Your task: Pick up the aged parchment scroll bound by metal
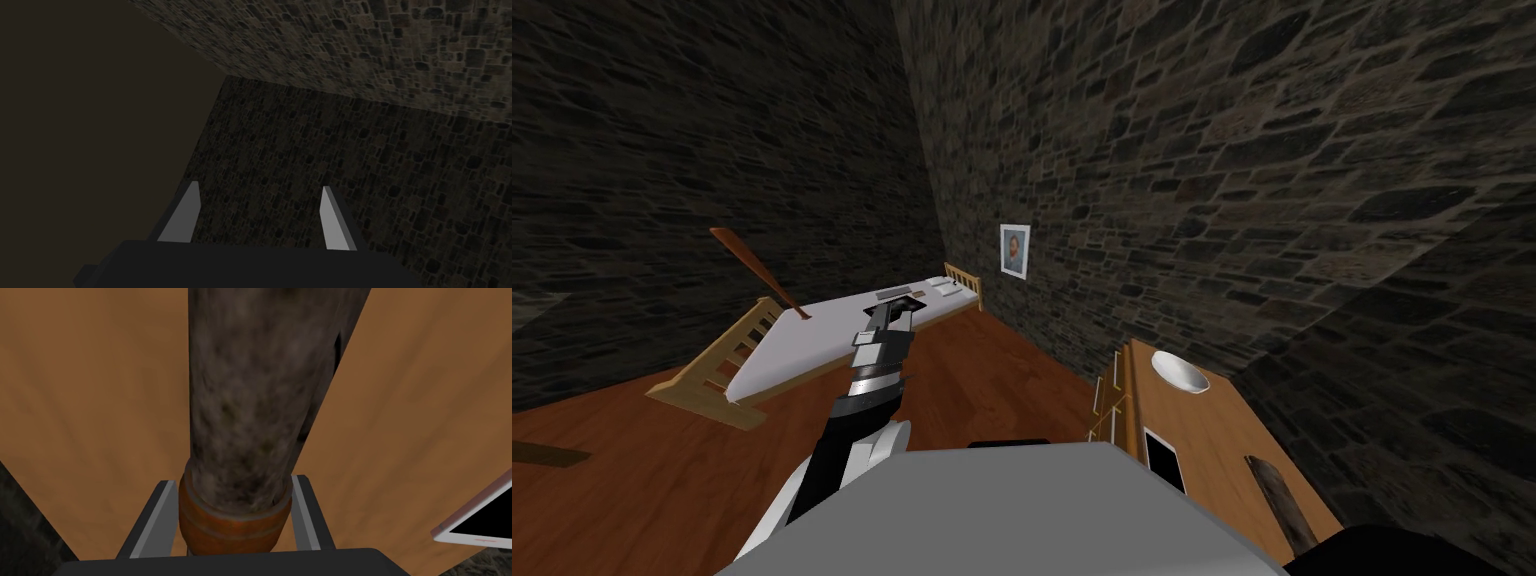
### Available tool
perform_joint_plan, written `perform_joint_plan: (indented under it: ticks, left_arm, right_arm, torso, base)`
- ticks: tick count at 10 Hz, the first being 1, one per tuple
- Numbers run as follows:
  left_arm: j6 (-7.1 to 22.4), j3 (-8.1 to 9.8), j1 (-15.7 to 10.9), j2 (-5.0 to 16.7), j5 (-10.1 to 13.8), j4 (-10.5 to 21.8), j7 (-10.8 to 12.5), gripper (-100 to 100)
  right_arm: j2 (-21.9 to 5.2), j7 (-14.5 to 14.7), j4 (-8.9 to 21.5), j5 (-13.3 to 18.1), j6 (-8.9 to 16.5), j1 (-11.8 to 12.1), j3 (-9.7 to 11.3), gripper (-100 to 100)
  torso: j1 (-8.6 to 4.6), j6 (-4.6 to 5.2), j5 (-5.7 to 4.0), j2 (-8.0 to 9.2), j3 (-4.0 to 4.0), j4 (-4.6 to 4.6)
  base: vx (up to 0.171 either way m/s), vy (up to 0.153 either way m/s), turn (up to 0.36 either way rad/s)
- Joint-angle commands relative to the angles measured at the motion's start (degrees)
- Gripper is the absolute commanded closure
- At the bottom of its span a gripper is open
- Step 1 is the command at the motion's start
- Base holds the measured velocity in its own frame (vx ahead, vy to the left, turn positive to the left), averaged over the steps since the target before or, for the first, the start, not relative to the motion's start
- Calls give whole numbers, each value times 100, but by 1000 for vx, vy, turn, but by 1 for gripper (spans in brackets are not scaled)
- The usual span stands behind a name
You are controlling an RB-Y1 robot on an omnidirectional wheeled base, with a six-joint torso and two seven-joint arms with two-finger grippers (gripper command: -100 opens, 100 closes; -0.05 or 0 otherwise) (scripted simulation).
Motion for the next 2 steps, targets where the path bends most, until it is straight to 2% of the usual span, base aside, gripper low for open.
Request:
perform_joint_plan:
  ticks: [1, 2]
  left_arm:
    - [0, 0, 0, 0, 0, 0, 0, 0]
    - [0, 0, 0, 0, 0, 0, 0, 0]
  right_arm:
    - [0, 0, 0, 0, 0, 0, 0, 100]
    - [-12, -6, -6, -5, -1, 4, 2, 0]
  torso:
    - [0, 0, 0, 0, 0, 0]
    - [-9, -1, -3, 1, 1, 1]
  base:
    - [-6, 19, -10]
    - [0, 0, 0]
